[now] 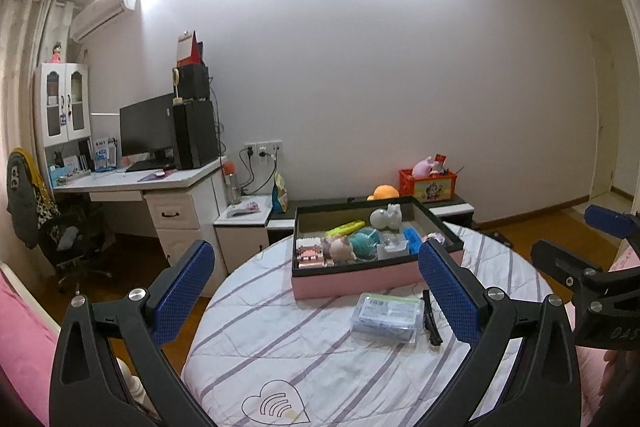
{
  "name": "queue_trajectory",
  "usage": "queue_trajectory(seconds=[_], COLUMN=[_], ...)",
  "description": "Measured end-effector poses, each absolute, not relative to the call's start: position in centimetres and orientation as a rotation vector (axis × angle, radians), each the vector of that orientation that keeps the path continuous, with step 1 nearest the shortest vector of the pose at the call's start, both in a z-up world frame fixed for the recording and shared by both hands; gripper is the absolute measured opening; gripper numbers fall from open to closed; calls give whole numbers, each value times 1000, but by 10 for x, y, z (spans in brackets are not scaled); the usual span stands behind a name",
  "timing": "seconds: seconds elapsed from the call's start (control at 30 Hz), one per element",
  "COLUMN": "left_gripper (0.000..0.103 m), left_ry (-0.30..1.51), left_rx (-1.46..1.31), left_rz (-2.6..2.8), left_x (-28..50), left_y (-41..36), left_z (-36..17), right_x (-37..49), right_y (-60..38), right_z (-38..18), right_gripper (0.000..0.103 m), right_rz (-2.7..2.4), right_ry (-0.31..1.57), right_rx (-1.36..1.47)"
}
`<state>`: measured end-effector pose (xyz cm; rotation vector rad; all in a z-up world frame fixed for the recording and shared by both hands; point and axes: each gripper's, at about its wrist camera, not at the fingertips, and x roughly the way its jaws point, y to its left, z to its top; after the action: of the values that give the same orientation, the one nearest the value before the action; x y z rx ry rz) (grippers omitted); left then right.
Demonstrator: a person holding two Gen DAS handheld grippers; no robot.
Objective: Organize rigid objects
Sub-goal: 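Move both tools back toward the clear box and black hair clip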
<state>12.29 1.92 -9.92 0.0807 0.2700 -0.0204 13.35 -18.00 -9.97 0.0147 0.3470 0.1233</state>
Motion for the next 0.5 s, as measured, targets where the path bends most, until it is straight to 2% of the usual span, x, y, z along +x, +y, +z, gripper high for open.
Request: queue_trajectory(seconds=[0.23, 0.5], left_gripper=[103, 103], left_ry=[331, 421], left_rx=[80, 67], left_rz=[-22, -13], left_x=[139, 161], left_y=[23, 33], left_z=[-116, -144], right_x=[153, 199], right_y=[-176, -163], right_z=[-120, -180], right_gripper=[103, 103], right_rz=[120, 126], right_ry=[418, 615], right_rx=[12, -4])
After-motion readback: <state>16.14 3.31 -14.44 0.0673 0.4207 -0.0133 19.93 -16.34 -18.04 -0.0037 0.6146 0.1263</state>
